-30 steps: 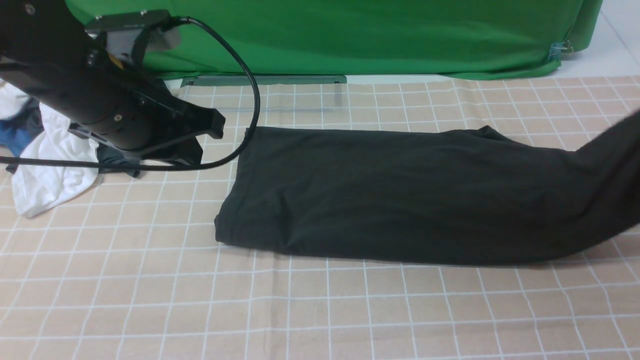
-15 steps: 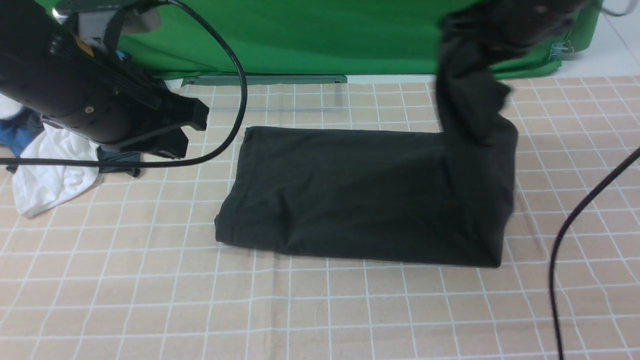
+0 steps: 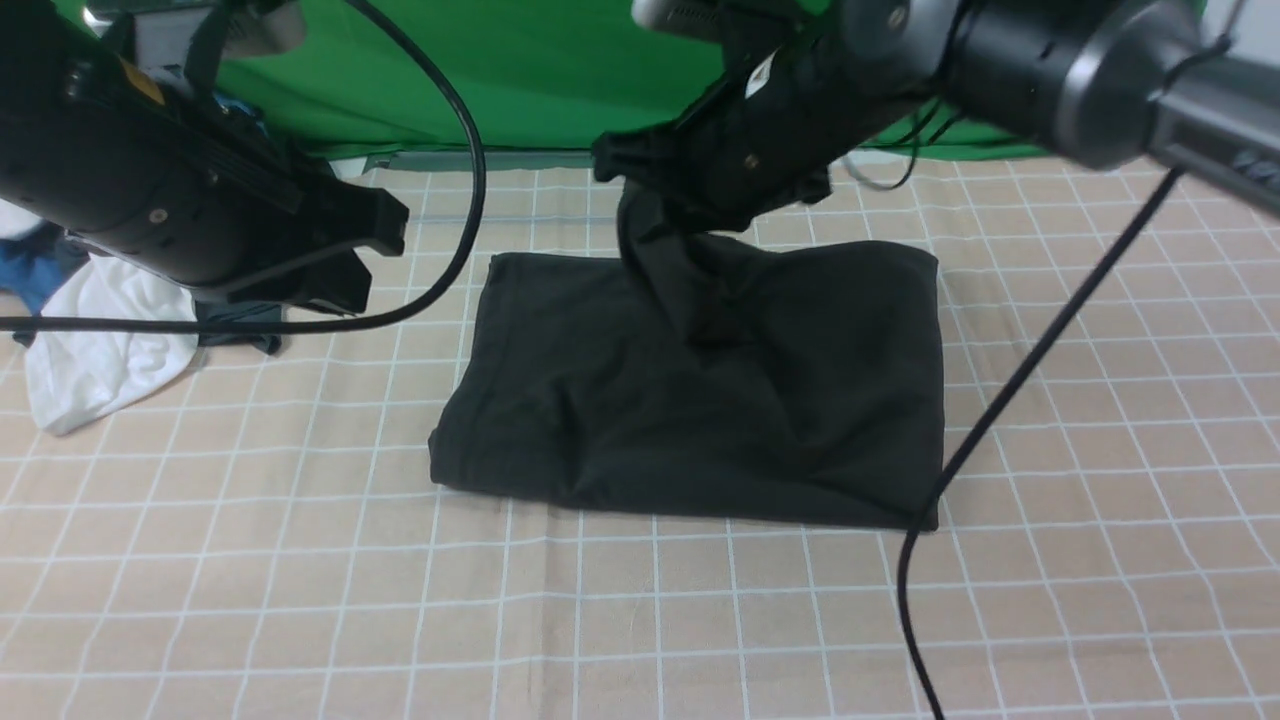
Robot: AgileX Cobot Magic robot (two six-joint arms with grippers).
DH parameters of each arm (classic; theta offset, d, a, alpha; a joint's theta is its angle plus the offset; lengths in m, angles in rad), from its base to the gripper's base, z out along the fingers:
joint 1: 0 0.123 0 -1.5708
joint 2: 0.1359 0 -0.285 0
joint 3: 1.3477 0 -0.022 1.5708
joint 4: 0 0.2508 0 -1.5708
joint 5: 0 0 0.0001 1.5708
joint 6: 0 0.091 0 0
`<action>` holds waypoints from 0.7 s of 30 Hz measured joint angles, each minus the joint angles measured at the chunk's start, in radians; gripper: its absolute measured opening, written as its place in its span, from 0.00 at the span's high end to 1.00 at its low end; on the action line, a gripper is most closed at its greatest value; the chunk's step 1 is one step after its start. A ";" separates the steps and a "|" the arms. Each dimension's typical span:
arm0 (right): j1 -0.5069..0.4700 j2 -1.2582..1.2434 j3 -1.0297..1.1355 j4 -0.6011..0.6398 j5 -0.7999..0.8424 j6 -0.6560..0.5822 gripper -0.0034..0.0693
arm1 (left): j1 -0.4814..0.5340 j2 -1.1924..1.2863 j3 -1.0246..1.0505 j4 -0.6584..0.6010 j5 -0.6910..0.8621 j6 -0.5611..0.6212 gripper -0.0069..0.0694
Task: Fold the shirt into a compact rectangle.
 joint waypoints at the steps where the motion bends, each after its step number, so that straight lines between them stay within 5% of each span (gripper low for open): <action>1: 0.001 0.014 0.000 0.015 -0.018 0.000 0.81 | 0.000 0.000 0.000 -0.001 0.000 0.000 0.88; 5: 0.002 0.080 0.000 0.116 -0.109 0.014 0.73 | 0.000 0.000 0.000 -0.001 0.000 0.000 0.88; 9: 0.009 0.113 0.000 0.178 -0.185 0.011 0.52 | 0.000 0.000 0.000 -0.001 0.000 0.000 0.88; 14: 0.018 0.115 -0.024 0.188 -0.148 -0.135 0.31 | 0.000 0.000 0.000 -0.001 -0.004 0.000 0.88; 18: -0.001 0.097 -0.097 0.124 0.025 -0.231 0.34 | 0.000 0.001 0.000 -0.001 -0.011 0.000 0.88; 21: -0.039 0.065 -0.183 -0.027 0.221 -0.252 0.54 | 0.000 0.017 0.000 -0.005 -0.041 -0.002 0.88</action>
